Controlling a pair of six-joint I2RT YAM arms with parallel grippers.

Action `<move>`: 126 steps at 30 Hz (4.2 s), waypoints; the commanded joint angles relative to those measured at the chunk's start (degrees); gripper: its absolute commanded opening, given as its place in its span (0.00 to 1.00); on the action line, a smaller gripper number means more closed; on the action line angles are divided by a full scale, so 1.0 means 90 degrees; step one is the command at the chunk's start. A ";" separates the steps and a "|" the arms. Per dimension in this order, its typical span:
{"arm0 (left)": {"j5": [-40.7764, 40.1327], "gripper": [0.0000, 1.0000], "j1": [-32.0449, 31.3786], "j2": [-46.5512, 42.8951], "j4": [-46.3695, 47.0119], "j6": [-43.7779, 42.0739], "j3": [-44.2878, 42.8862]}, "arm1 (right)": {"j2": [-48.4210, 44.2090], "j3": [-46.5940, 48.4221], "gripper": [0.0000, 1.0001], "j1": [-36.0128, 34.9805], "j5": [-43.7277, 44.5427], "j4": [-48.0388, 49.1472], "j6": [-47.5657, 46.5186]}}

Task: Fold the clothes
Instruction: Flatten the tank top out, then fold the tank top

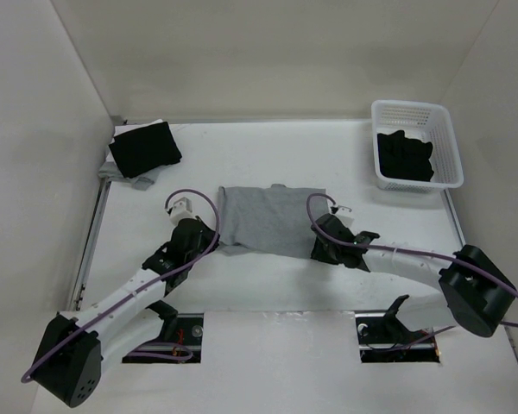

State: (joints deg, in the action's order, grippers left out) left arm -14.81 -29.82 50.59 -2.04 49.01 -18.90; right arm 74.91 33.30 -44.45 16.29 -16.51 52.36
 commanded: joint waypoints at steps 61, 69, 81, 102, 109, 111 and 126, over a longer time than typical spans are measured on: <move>0.0463 0.01 0.2058 0.3437 0.0608 0.0023 -0.6058 | 0.1838 0.7649 0.00 0.2237 -0.1898 -0.0301 -0.2946; 0.0766 0.01 0.2429 0.4351 0.0012 -0.0475 -0.9227 | 0.4390 1.4234 0.00 0.2590 -0.2084 -0.2442 -0.3279; 0.0445 0.02 0.2480 0.3218 0.0382 -0.0895 -0.8109 | 0.2889 1.1277 0.00 0.2610 -0.2221 -0.1868 -0.3356; 0.0474 0.03 0.1444 -0.3919 -0.3626 0.0403 -0.1113 | -0.4014 -0.0543 0.00 -0.0747 -0.1508 -0.0146 -0.0459; 0.0239 0.03 0.1434 -0.4537 -0.4617 0.0657 -0.1406 | -0.5432 -0.1073 0.00 -0.1833 -0.1069 -0.1192 0.0793; 0.0268 0.03 0.1444 -0.4449 -0.4539 0.0677 -0.1533 | -0.5501 -0.0995 0.00 -0.2009 -0.0913 -0.1270 0.0930; -0.0346 0.03 0.1522 0.0713 0.0313 0.0277 -0.2937 | -0.2008 0.1562 0.00 0.1572 -0.0920 0.0290 -0.1559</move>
State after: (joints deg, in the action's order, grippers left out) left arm -15.03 -16.73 51.07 -13.98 52.82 -39.22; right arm 52.86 42.87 -35.46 9.93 -21.43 44.10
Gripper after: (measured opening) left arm 0.037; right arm 0.010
